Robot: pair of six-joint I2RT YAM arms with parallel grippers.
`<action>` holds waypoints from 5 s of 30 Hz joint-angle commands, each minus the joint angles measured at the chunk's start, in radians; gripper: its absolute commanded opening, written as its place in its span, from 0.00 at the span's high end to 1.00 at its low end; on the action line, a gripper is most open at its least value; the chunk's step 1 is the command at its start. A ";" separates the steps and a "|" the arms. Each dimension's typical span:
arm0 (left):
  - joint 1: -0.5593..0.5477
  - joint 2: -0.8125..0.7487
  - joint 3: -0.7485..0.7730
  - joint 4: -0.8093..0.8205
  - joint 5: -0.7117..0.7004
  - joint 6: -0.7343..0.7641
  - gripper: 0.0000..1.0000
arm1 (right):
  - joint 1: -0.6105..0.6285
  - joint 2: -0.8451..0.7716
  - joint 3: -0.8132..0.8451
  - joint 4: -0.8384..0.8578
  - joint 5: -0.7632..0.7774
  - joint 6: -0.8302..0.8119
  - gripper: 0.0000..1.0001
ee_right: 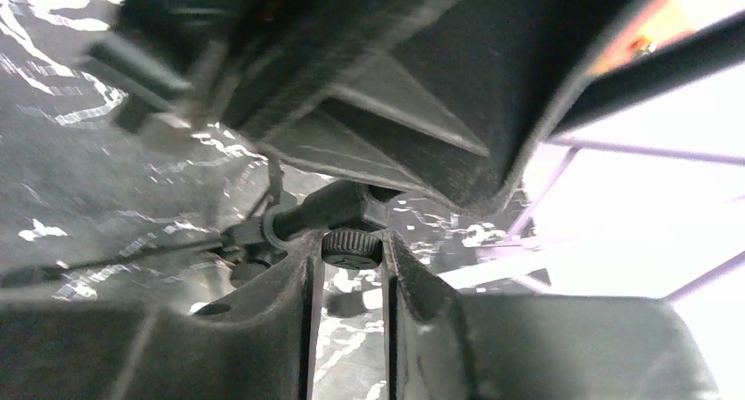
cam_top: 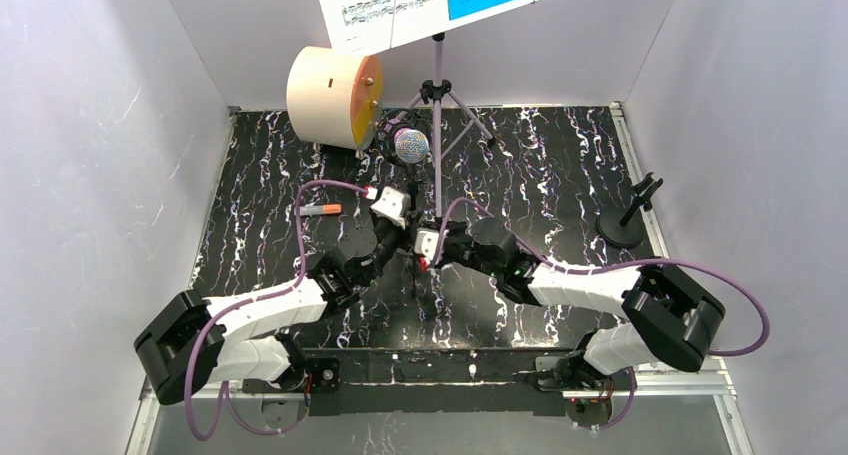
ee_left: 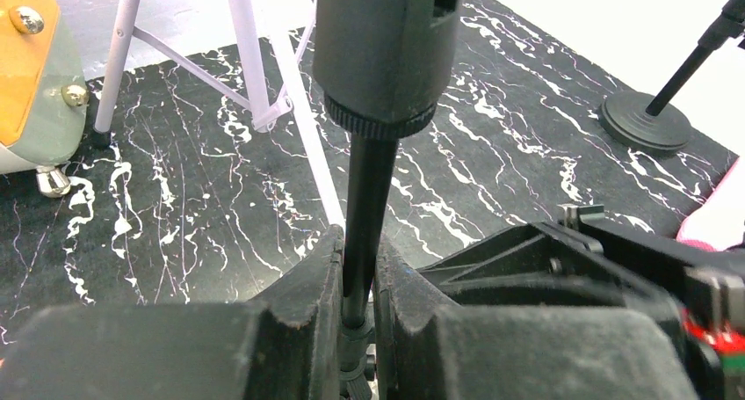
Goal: Pack up the instrument practice props
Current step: Unscrew the knob on the microphone stand.
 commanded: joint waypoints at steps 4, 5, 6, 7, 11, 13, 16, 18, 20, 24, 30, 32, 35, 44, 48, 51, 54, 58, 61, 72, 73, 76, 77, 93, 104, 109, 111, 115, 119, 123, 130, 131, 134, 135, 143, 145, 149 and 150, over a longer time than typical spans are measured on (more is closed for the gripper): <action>-0.018 -0.022 -0.041 -0.184 0.015 -0.069 0.98 | -0.082 -0.049 -0.028 0.037 0.057 0.627 0.46; -0.018 -0.017 -0.040 -0.182 0.018 -0.071 0.98 | -0.086 -0.067 -0.039 0.046 0.053 0.699 0.40; -0.018 -0.014 -0.039 -0.182 0.023 -0.072 0.98 | -0.087 -0.082 -0.045 0.047 0.051 0.767 0.35; -0.018 -0.010 -0.038 -0.182 0.027 -0.072 0.98 | -0.088 -0.099 -0.055 0.051 0.050 0.826 0.28; -0.018 0.003 -0.034 -0.181 0.032 -0.075 0.99 | -0.093 -0.154 -0.077 0.060 0.081 1.031 0.01; -0.018 0.004 -0.034 -0.181 0.028 -0.073 0.99 | -0.092 -0.173 -0.083 0.052 0.158 1.131 0.01; -0.018 -0.001 -0.036 -0.181 0.023 -0.072 0.99 | -0.093 -0.194 -0.066 -0.043 0.269 1.229 0.01; -0.018 -0.003 -0.037 -0.181 0.021 -0.072 0.99 | -0.092 -0.205 -0.056 -0.090 0.276 1.261 0.01; -0.018 -0.002 -0.036 -0.181 0.021 -0.073 0.99 | -0.093 -0.218 -0.050 -0.145 0.208 1.299 0.01; -0.018 0.001 -0.034 -0.181 0.028 -0.076 0.99 | -0.094 -0.218 -0.083 -0.101 0.194 1.443 0.01; -0.018 0.000 -0.034 -0.181 0.027 -0.077 0.99 | -0.094 -0.199 -0.176 0.105 0.229 1.730 0.05; -0.018 0.000 -0.034 -0.181 0.029 -0.078 0.99 | -0.094 -0.176 -0.184 0.169 0.219 1.799 0.10; -0.018 -0.003 -0.036 -0.181 0.031 -0.079 0.99 | -0.094 -0.126 -0.188 0.255 0.197 1.854 0.13; -0.018 -0.012 -0.037 -0.181 0.035 -0.079 0.99 | -0.092 0.019 -0.173 0.429 0.122 1.921 0.29; -0.018 -0.017 -0.039 -0.181 0.031 -0.078 0.99 | -0.093 0.060 -0.165 0.494 0.086 1.931 0.37; -0.018 -0.020 -0.039 -0.182 0.032 -0.077 0.99 | -0.093 0.079 -0.165 0.525 0.073 1.941 0.44; -0.018 -0.022 -0.040 -0.182 0.030 -0.077 0.99 | -0.094 0.093 -0.167 0.558 0.054 1.939 0.51; -0.018 -0.021 -0.040 -0.182 0.031 -0.077 0.99 | -0.095 0.114 -0.169 0.607 0.050 1.945 0.58; -0.018 -0.023 -0.040 -0.182 0.031 -0.077 0.99 | -0.099 0.131 -0.173 0.627 0.050 1.953 0.62; -0.018 -0.023 -0.040 -0.182 0.033 -0.078 1.00 | -0.115 0.186 -0.205 0.771 0.050 2.026 0.57; -0.018 -0.022 -0.040 -0.182 0.032 -0.077 1.00 | -0.115 0.188 -0.203 0.773 0.036 2.027 0.57; -0.018 -0.020 -0.040 -0.182 0.032 -0.077 1.00 | -0.119 0.188 -0.200 0.773 0.020 2.031 0.58; -0.018 -0.020 -0.040 -0.182 0.032 -0.076 1.00 | -0.120 0.188 -0.200 0.773 0.018 2.034 0.59; -0.018 -0.013 -0.037 -0.182 0.038 -0.073 1.00 | -0.142 0.247 -0.174 0.758 -0.037 1.944 0.99; -0.018 -0.022 -0.038 -0.185 0.039 -0.071 1.00 | -0.141 0.150 -0.041 0.412 -0.167 1.314 0.99; -0.018 -0.026 -0.040 -0.186 0.031 -0.070 1.00 | -0.135 0.107 0.035 0.172 -0.200 0.984 0.99; -0.018 -0.026 -0.040 -0.187 0.023 -0.070 1.00 | -0.130 0.088 0.070 0.023 -0.167 0.871 0.99; -0.019 -0.023 -0.040 -0.187 0.017 -0.071 1.00 | -0.130 0.060 0.129 -0.169 -0.137 0.737 0.99; -0.018 -0.015 -0.039 -0.187 0.014 -0.071 1.00 | -0.129 0.034 0.156 -0.282 -0.136 0.701 0.87; -0.018 -0.014 -0.040 -0.187 0.002 -0.070 1.00 | -0.133 -0.006 0.151 -0.282 -0.108 0.844 0.50; -0.018 -0.015 -0.038 -0.191 0.003 -0.063 1.00 | -0.161 -0.067 0.204 -0.347 -0.164 1.175 0.22; -0.018 -0.014 -0.038 -0.191 0.005 -0.063 1.00 | -0.179 -0.073 0.213 -0.359 -0.186 1.212 0.18; -0.018 -0.014 -0.037 -0.191 0.012 -0.061 1.00 | -0.262 -0.073 0.277 -0.431 -0.293 1.315 0.13; -0.018 -0.015 -0.037 -0.191 0.012 -0.060 1.00 | -0.296 -0.071 0.298 -0.446 -0.345 1.346 0.11; -0.018 -0.019 -0.038 -0.187 0.063 -0.038 1.00 | -0.436 0.061 0.416 -0.551 -0.718 1.423 0.04; -0.018 -0.020 -0.043 -0.178 0.083 -0.028 1.00 | -0.436 0.101 0.432 -0.551 -0.792 1.415 0.07; -0.018 -0.022 -0.045 -0.174 0.097 -0.014 1.00 | -0.436 0.158 0.453 -0.546 -0.862 1.406 0.14; -0.018 -0.022 -0.045 -0.173 0.104 -0.013 1.00 | -0.435 0.168 0.456 -0.540 -0.874 1.407 0.15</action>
